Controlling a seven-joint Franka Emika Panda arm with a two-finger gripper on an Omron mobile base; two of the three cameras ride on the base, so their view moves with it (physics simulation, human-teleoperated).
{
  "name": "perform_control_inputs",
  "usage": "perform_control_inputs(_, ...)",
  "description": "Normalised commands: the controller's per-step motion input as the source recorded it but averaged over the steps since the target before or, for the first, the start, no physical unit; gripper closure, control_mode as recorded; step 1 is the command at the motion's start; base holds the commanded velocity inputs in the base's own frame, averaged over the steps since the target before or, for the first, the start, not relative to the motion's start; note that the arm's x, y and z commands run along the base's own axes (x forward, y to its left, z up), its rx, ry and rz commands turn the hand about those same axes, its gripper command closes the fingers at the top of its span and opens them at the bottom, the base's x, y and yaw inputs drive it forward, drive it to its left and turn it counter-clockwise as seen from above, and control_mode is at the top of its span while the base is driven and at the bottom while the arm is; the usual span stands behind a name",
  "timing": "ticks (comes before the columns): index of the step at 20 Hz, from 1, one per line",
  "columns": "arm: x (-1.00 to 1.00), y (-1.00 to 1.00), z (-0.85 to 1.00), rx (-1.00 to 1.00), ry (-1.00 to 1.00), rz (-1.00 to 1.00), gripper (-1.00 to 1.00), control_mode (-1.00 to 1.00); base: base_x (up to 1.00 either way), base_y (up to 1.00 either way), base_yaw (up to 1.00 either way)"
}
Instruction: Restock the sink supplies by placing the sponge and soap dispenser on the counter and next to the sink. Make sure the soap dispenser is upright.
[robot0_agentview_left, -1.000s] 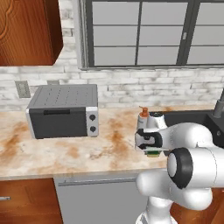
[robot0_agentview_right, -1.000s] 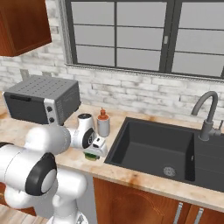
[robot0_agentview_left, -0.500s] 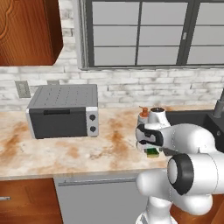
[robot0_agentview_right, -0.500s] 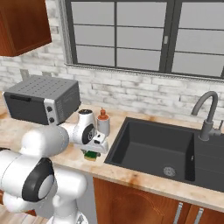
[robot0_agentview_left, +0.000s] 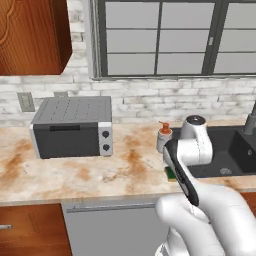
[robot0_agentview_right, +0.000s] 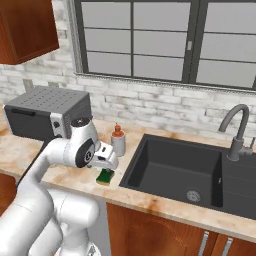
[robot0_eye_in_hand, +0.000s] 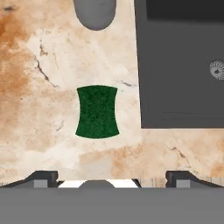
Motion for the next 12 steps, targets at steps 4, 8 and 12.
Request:
perform_control_inputs(4, -0.71, 0.0, 0.84, 0.0, -0.35, 0.0, -1.0, -1.0, 0.0, 0.0, 0.0)
perform_control_inputs(8, -0.3, 0.0, 0.96, -0.03, -0.19, 0.0, -1.0, -1.0, 0.0, 0.0, 0.0)
perform_control_inputs(12, -0.11, 0.02, 0.73, -0.05, -0.17, 0.0, -1.0, -1.0, 0.0, 0.0, 0.0)
